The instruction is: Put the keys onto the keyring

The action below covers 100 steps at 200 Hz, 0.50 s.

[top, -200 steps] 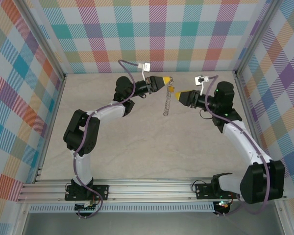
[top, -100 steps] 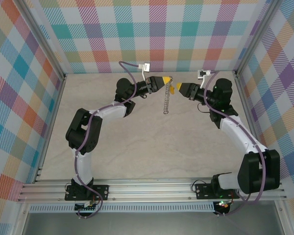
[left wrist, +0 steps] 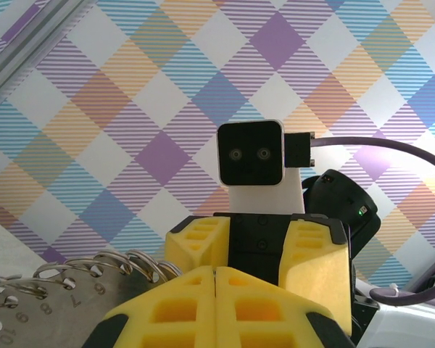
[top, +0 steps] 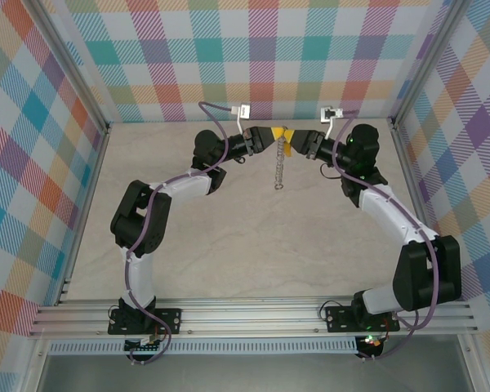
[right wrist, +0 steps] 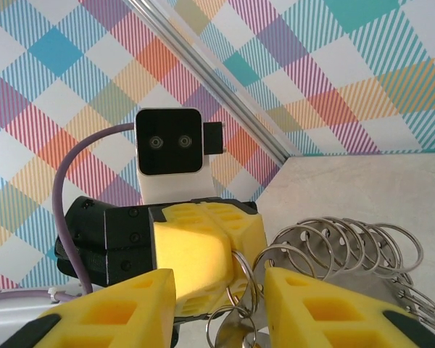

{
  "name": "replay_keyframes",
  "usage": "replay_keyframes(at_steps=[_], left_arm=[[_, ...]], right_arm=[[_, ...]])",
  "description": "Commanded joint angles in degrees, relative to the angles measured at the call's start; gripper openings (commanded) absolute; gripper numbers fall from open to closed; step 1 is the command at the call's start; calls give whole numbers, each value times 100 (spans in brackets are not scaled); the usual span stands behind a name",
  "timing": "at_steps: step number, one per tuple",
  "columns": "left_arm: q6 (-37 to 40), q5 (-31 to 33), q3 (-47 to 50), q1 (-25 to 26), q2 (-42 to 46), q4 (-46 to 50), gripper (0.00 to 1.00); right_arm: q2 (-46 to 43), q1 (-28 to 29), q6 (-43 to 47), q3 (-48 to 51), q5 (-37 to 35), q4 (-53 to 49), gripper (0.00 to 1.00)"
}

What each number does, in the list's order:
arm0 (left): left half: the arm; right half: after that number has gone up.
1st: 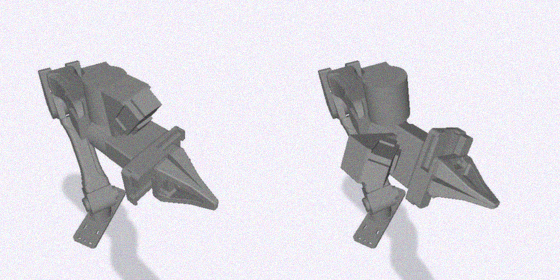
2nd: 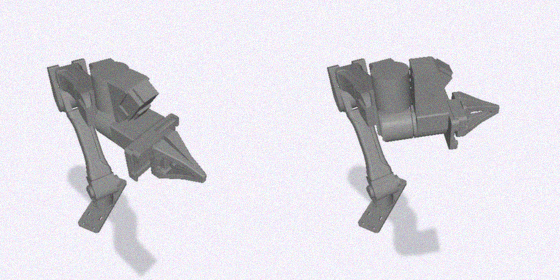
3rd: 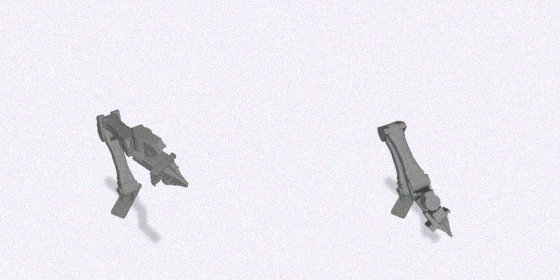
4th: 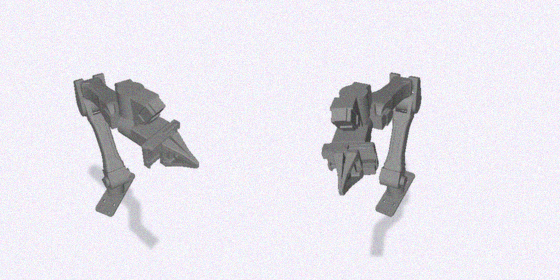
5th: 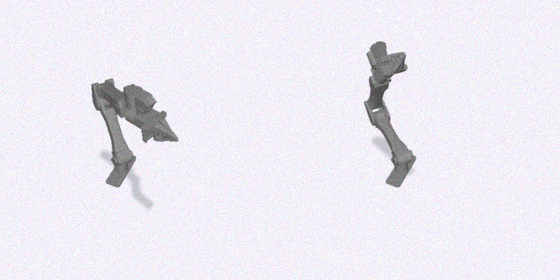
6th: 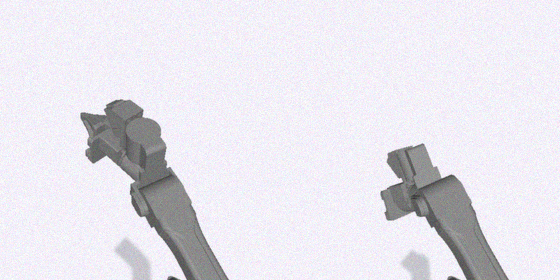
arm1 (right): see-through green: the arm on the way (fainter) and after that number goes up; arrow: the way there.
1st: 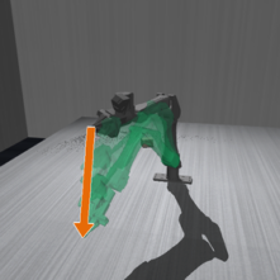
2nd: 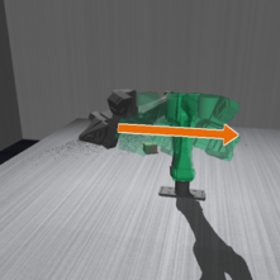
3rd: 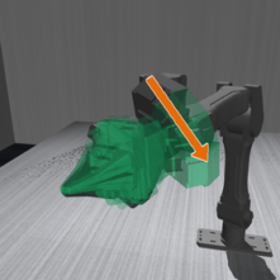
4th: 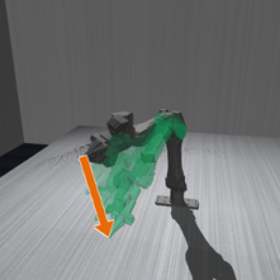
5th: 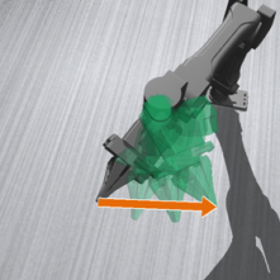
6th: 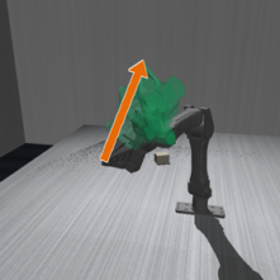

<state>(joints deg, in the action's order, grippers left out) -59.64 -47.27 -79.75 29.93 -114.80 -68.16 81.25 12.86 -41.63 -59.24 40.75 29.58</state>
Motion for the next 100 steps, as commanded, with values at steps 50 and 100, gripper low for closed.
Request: replay_keyframes(at_steps=[50, 100], left_arm=[[-56, 72, -217, 48, -7, -518, 0], [-65, 66, -220, 47, -15, -522, 0]], right_arm=[[92, 53, -132, -175, 83, 326, 26], [197, 50, -196, -311, 73, 321, 8]])
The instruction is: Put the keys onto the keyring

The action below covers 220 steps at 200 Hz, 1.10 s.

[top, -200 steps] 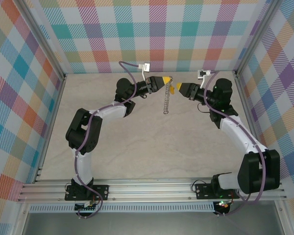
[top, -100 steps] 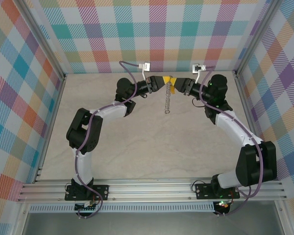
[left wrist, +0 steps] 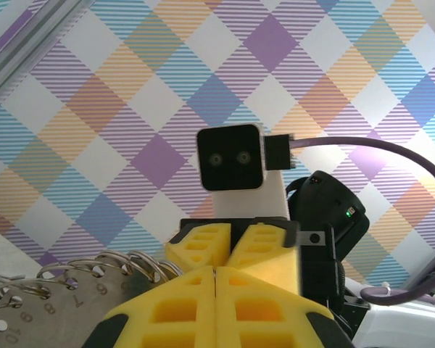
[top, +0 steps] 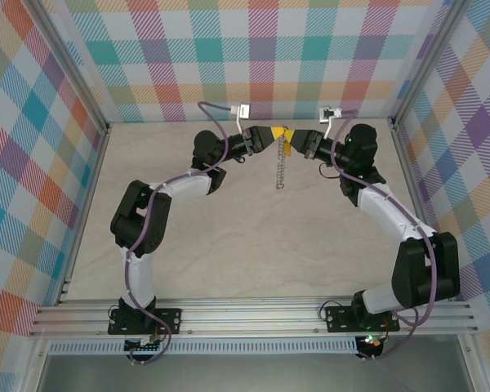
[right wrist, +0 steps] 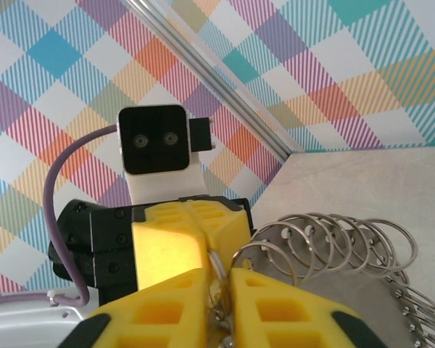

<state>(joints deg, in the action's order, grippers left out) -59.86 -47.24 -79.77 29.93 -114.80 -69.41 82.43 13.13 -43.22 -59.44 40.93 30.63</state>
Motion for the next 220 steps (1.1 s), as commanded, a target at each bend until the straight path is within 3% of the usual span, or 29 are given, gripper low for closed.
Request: replay_keyframes(at_steps=[1, 12, 33, 50, 68, 106, 123, 139, 166, 201, 220], left_arm=[[-43, 65, -221, 48, -15, -393, 0], [-44, 48, -225, 47, -25, -382, 0], [70, 32, -257, 23, 19, -49, 0], [267, 20, -192, -68, 130, 249, 22], [535, 14, 13, -236, 354, 503, 37], [1854, -226, 319, -527, 974, 1983, 51], [2562, -302, 330, -545, 1179, 2712, 53], [2776, -429, 308, -541, 1250, 2959, 53], [2760, -678, 220, -543, 1166, 2970, 47], [2539, -956, 21, -529, 931, 2844, 32], [2498, -997, -46, -477, 866, 2832, 30]], right_arm=[[79, 28, -37, -298, 60, 215, 8], [114, 24, 1, -384, 90, 129, 0], [124, 23, 334, -663, 153, -454, 0], [150, -3, 870, -991, 347, -1292, 0], [199, -109, 1325, -1261, 656, -1970, 0], [441, -325, 2443, -1967, 1373, -3499, 0], [588, -384, 2762, -2158, 1612, -3899, 0], [773, -419, 3005, -2358, 1942, -4233, 0], [1013, -425, 3349, -2606, 2299, -4730, 0], [1116, -425, 3426, -2608, 2479, -4779, 0], [1190, -425, 3341, -2575, 2638, -4680, 0]])
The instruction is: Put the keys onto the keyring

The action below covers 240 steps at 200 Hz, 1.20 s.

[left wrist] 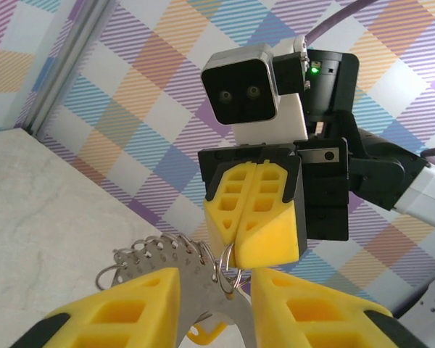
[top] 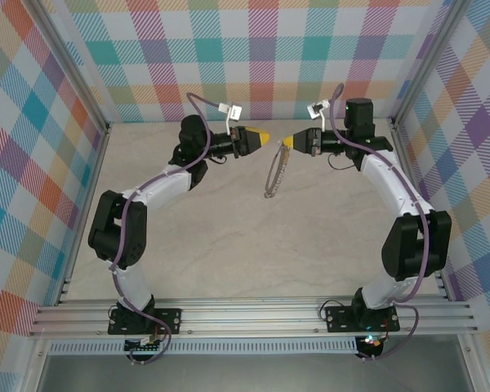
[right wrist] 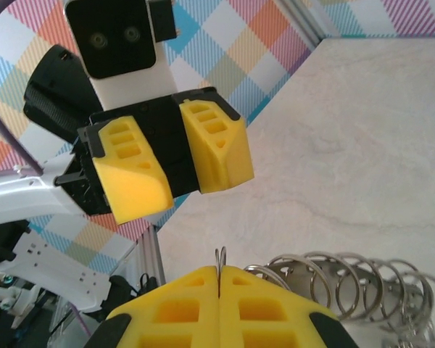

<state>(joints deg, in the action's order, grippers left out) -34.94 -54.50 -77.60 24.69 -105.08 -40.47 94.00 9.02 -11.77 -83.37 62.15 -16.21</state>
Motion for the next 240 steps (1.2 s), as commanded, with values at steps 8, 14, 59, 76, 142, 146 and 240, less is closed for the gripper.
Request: replay_keyframes(at_steps=[8, 14, 59, 76, 142, 146, 240], left_arm=[[0, -313, -295, 75, -139, -55, 30], [-3, -337, -328, 103, -146, -38, 30], [56, -460, -540, 237, -293, 157, 30], [58, -474, -573, 271, -326, 174, 30], [49, -483, -680, 379, -392, 185, 30], [49, -472, -693, 383, -393, 183, 30], [34, -395, -605, 396, -335, 48, 19]], right_arm=[[48, -14, 130, -139, 522, 84, 0], [53, -14, 87, -104, 529, 176, 0], [66, -16, -129, 23, 513, 475, 0], [66, -14, -159, 32, 518, 512, 0], [75, -10, -271, 93, 536, 667, 0], [75, -5, -273, 93, 539, 678, 0], [137, -5, -308, 155, 531, 729, 0]])
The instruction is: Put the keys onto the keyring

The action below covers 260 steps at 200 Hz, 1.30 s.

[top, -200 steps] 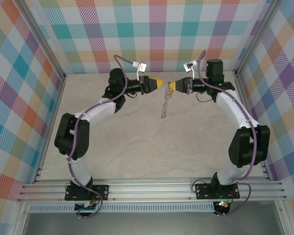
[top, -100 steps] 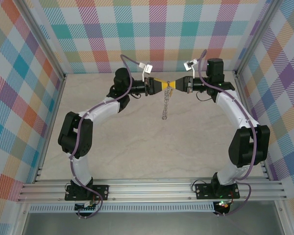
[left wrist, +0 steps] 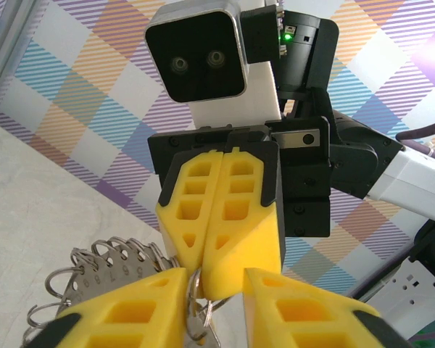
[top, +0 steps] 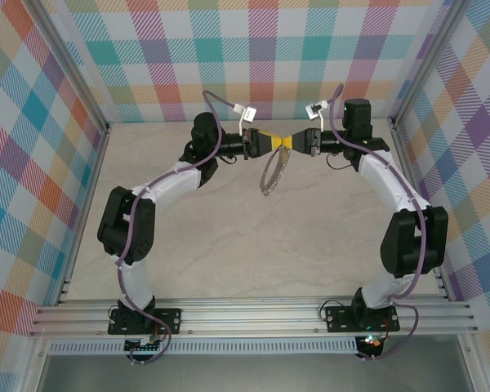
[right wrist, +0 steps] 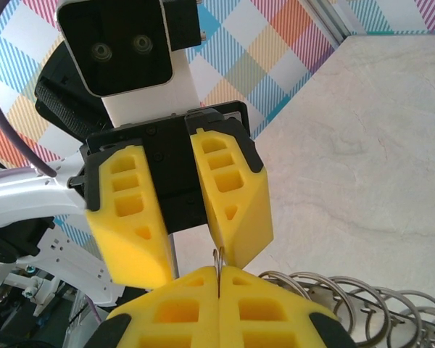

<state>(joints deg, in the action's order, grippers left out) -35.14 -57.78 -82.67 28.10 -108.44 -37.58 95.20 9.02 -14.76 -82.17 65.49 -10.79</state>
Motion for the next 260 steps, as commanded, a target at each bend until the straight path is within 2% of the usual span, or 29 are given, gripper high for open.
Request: replay_keyframes(at_steps=[1, 18, 45, 68, 95, 112, 125, 187, 220, 260], left_arm=[[52, -67, -99, 56, 5, -241, 19], [44, -89, -105, 64, -2, -251, 14], [46, -139, -133, 73, -23, -241, 13], [42, -175, -152, 91, -36, -246, 0], [51, -125, -142, 125, -29, -277, 0], [-50, 62, -59, 126, -21, -429, 0], [-129, 218, -15, 120, -19, -523, 0], [-791, 456, 80, 108, -173, -1418, 0], [-938, 452, 60, 108, -221, -1574, 0], [-1019, 452, 45, 108, -256, -1669, 0]], right_arm=[[16, -5, -9, 34, 194, 189, 0], [16, -5, -8, 24, 175, 209, 0], [25, -5, -35, 8, 158, 222, 0], [34, -6, -71, -1, 144, 257, 0], [16, -6, -131, 13, 87, 296, 0], [-55, -7, -162, 83, -9, 331, 23], [-166, -22, -203, 212, -112, 439, 31], [-726, -124, -778, 1178, -613, 1459, 35], [-997, -121, -1211, 1851, -1197, 2230, 39], [-1122, -107, -1513, 2334, -1450, 2772, 45]])
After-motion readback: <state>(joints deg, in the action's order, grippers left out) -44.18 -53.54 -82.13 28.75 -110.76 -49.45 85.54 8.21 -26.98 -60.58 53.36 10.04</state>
